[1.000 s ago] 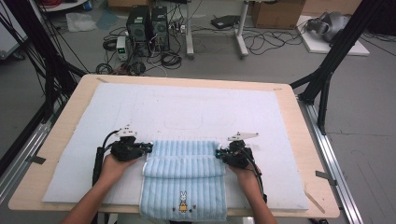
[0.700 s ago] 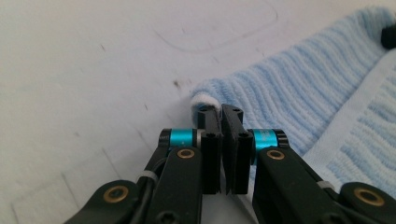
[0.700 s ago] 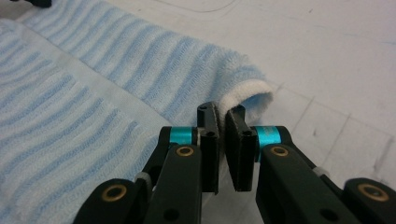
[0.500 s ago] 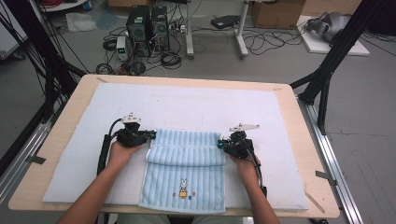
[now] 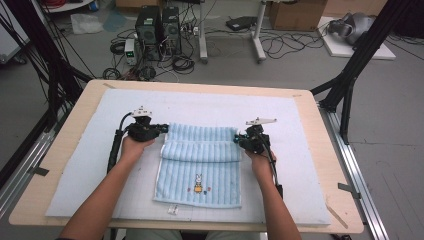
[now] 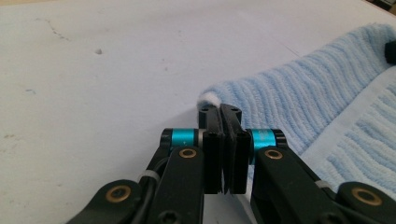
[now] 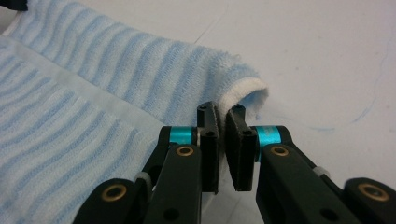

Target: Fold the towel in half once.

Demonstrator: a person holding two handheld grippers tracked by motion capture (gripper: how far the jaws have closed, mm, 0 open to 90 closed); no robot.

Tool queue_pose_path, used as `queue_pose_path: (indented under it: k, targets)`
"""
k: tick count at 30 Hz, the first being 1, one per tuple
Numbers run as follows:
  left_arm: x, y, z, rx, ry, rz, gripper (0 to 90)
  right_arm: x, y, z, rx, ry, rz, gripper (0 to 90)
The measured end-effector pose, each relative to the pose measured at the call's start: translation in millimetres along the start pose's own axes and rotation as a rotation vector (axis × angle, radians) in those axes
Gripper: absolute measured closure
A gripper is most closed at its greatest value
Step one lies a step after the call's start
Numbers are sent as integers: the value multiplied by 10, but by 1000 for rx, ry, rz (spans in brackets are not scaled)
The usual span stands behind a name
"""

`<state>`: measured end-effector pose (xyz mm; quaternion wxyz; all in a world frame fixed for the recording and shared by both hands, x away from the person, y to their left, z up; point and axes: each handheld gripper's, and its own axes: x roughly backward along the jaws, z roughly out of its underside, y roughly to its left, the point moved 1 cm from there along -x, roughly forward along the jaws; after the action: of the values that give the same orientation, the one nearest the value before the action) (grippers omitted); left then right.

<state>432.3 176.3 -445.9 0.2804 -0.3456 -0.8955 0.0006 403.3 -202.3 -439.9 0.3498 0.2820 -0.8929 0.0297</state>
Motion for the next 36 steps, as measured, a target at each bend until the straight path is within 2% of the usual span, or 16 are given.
queue_pose_path:
  k: [2,6,14,15,16,17,19,24,26,29,32,36]
  targets:
    - [-24,14,-8,-2,-2,-6,874,-31,-14,-34,12,0,13,845]
    - [-90,58,-63,-4,0,-16,875,-83,-51,-64,6,-8,28,845]
    - [-191,95,-95,10,-2,-36,864,-185,-149,-105,-24,-27,58,837]
    - [-185,108,-93,29,1,-46,798,-196,-156,-98,-22,-22,63,802]
    - [-173,123,-94,41,-3,-45,714,-199,-160,-90,-26,-19,72,722]
    - [-152,134,-96,45,-3,-51,673,-195,-175,-85,-35,-21,74,667]
    - [-101,140,-104,59,-15,-36,597,-154,-195,-81,-62,-29,71,614]
    - [14,72,-93,35,-54,21,549,4,-198,-86,-81,-73,58,546]
    - [30,39,-72,18,-37,43,536,61,-188,-68,-71,-78,50,528]
    - [55,-5,-23,-2,-33,47,541,141,-179,-18,-69,-70,40,472]
    - [47,-38,34,-10,-8,57,560,211,-184,22,-73,-37,31,425]
    - [16,-71,59,-39,20,62,594,306,-164,54,-56,-59,33,428]
